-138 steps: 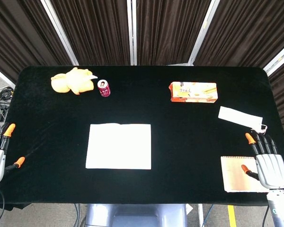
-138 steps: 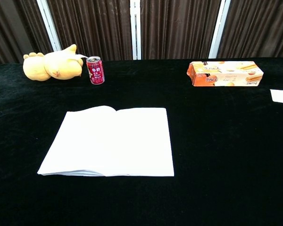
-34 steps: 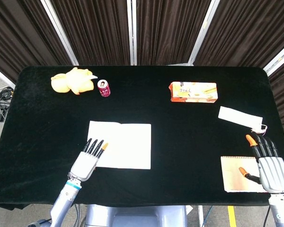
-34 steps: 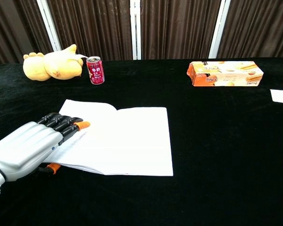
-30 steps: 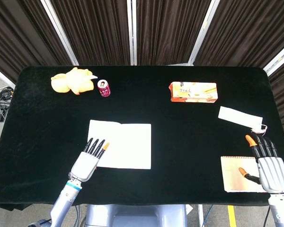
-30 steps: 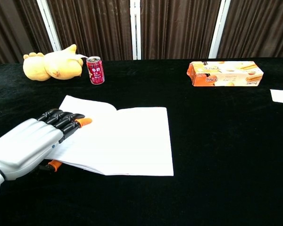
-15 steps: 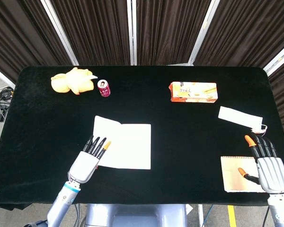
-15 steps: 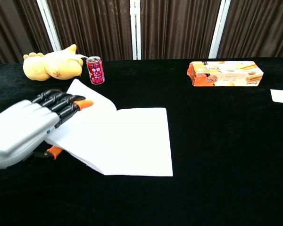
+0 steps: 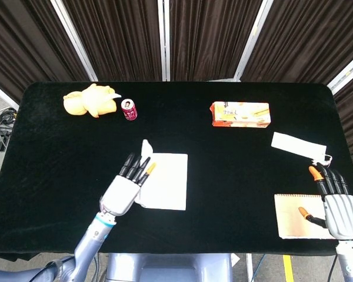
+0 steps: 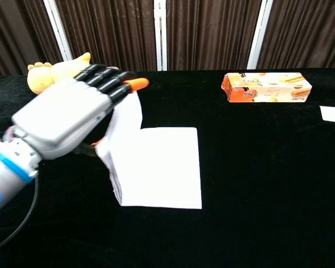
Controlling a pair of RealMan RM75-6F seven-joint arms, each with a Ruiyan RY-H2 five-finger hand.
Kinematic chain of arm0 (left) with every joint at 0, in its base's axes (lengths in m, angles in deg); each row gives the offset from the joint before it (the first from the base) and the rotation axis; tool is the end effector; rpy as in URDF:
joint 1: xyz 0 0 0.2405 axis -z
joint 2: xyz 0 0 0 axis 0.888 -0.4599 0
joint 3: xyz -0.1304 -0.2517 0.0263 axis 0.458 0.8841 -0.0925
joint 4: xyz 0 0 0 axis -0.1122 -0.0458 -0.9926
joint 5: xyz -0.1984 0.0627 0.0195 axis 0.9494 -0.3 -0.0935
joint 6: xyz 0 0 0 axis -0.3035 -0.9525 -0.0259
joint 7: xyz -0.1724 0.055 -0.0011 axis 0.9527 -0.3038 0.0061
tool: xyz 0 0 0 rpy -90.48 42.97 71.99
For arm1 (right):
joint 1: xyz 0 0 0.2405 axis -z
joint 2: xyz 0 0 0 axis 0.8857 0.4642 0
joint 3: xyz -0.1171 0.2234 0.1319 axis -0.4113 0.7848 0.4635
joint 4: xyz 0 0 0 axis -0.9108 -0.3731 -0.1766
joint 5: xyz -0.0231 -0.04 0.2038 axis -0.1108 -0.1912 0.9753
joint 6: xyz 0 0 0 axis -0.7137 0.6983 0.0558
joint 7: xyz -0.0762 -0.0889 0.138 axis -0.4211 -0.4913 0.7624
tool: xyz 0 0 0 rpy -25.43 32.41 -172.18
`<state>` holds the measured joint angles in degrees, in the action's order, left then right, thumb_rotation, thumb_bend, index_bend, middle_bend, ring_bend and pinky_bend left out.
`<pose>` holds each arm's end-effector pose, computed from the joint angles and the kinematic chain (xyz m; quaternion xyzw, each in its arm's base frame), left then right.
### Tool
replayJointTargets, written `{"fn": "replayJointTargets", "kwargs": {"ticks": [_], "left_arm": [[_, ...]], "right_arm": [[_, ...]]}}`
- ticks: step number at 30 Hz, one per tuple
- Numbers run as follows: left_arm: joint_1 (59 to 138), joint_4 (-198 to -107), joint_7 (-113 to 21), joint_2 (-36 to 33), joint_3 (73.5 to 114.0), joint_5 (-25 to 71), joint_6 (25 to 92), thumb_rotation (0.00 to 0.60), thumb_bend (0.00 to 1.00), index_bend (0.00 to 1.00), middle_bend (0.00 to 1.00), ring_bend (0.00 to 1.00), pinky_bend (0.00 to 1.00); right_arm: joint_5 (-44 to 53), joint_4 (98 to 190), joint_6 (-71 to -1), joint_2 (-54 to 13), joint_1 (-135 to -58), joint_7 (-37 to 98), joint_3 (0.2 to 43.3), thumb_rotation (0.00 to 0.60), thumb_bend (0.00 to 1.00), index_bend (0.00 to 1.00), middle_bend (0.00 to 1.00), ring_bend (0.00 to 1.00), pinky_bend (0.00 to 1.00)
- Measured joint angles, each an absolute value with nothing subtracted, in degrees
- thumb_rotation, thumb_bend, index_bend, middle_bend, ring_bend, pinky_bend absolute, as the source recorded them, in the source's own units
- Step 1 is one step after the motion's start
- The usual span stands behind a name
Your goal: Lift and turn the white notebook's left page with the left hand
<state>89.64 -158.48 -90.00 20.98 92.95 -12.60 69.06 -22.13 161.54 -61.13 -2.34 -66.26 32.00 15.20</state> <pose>-0.1213 0.2922 -0.0669 -0.7442 -0.1082 -0.4320 0.4978 -0.3230 -0.2168 0.1784 0.5848 -0.3692 0.4367 0.5753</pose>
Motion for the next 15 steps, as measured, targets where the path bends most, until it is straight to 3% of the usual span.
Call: {"fn": "replayJointTargets", "kwargs": {"ticks": [4,15], "left_arm": [[91.33,-156.70,-90.64,23.38,94.12,-11.57,67.53,0.600,0.30,0.00,0.00,0.00,0.00],[95.20,-148.81,-87.56,29.94,95.74,-10.96,67.42,0.600,0.30,0.00,0.00,0.00,0.00]], "right_arm": [[-21.98,161.68,-61.03,-2.01,-66.23,32.59,15.25,0.600,0.06,0.03,0.00,0.00,0.00],[-21.80,162.28,-60.88,-1.22,-66.04,34.14,15.17,0.600,0.06,0.03,0.00,0.00,0.00]]}}
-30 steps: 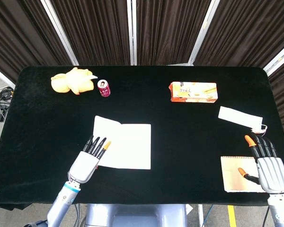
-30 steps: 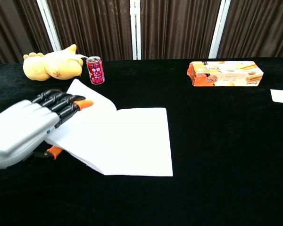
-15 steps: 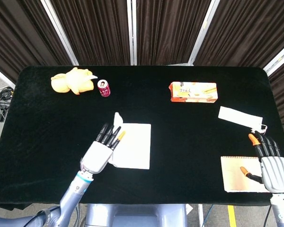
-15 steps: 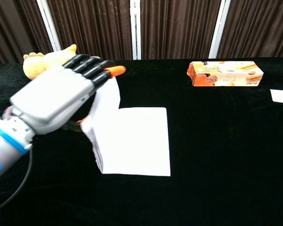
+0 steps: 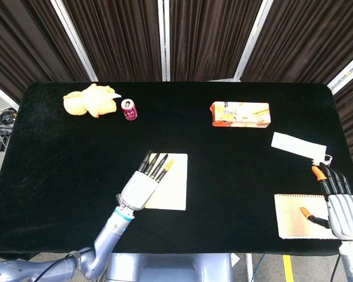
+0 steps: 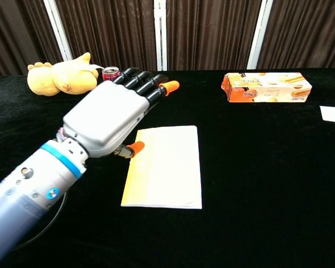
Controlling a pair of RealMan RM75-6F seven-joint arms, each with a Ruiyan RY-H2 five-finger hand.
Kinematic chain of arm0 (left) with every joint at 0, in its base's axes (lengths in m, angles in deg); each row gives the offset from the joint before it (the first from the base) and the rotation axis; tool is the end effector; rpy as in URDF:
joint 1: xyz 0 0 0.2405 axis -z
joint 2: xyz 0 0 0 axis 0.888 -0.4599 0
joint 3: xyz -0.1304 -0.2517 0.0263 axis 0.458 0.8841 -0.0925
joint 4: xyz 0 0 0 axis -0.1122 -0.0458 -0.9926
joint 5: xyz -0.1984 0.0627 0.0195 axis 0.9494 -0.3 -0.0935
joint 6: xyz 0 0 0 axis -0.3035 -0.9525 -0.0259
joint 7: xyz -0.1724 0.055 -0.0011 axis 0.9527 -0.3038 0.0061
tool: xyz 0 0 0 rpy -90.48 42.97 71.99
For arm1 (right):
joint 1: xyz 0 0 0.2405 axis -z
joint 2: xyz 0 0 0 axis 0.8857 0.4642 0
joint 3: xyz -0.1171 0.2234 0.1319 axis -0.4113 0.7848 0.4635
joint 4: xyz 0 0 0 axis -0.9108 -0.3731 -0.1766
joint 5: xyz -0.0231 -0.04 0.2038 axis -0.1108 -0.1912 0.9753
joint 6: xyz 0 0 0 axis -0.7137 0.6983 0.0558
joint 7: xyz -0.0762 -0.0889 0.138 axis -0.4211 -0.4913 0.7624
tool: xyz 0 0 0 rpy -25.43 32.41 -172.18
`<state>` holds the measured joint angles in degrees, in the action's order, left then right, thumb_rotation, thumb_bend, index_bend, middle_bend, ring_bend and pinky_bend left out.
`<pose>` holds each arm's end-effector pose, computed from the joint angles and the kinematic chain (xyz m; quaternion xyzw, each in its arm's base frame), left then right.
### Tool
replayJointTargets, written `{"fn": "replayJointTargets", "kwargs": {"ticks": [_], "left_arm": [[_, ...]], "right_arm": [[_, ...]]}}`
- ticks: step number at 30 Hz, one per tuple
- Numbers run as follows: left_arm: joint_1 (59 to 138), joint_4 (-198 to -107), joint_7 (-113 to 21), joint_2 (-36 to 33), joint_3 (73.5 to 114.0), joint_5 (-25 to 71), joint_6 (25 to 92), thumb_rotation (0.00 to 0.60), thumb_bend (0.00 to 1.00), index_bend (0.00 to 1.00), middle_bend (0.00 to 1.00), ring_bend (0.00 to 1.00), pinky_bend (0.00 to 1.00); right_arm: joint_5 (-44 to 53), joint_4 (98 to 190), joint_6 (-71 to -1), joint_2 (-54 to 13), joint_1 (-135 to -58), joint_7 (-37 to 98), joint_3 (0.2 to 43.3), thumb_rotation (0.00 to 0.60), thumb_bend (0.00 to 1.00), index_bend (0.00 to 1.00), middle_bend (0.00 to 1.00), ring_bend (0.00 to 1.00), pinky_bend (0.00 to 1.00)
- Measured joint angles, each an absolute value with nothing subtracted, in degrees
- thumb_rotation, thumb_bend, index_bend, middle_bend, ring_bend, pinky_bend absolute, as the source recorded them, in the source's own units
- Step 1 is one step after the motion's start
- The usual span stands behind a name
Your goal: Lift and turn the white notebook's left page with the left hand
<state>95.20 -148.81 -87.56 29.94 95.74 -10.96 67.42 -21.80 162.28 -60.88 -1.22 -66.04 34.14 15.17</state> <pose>-0.0879 0.3104 -0.1066 -0.7421 -0.1102 -0.4488 0.4856 -0.3238 -0.2155 0.1835 0.5779 -0.3817 0.4421 0.5700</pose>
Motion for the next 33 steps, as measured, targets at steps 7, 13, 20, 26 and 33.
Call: {"fn": "replayJointTargets", "kwargs": {"ticks": [7,13,20,26,33], "left_arm": [[95.82,-147.97,-86.45,30.53,95.37,-10.24,67.78,0.600,0.30,0.00,0.00,0.00,0.00],[93.58,-152.19,-86.21,26.00,94.23,-9.87,69.66,0.600,0.27,0.00,0.00,0.00,0.00],[86.94,-163.49,-84.32,12.27,91.43,-8.45,74.73,0.600,0.22,0.00,0.00,0.00,0.00],[79.00,-169.51,-78.32,1.04,87.70,-7.09,80.81,0.600,0.21,0.00,0.00,0.00,0.00],[73.17,-168.42,-68.41,-3.50,84.70,-6.69,87.16,0.600,0.21,0.00,0.00,0.00,0.00]], "right_arm": [[-20.87,161.82,-60.70,-0.76,-65.95,35.31,15.55,0.600,0.06,0.03,0.00,0.00,0.00],[-20.73,161.61,-61.31,-0.41,-65.55,35.29,15.66,0.600,0.06,0.03,0.00,0.00,0.00],[-20.10,160.90,-60.79,-0.87,-65.55,33.06,15.66,0.600,0.06,0.03,0.00,0.00,0.00],[-20.46,160.43,-60.56,-1.86,-65.69,29.01,15.37,0.600,0.06,0.01,0.00,0.00,0.00],[-20.98,160.22,-60.15,-3.36,-65.86,25.14,14.85,0.600,0.06,0.01,0.00,0.00,0.00]]}}
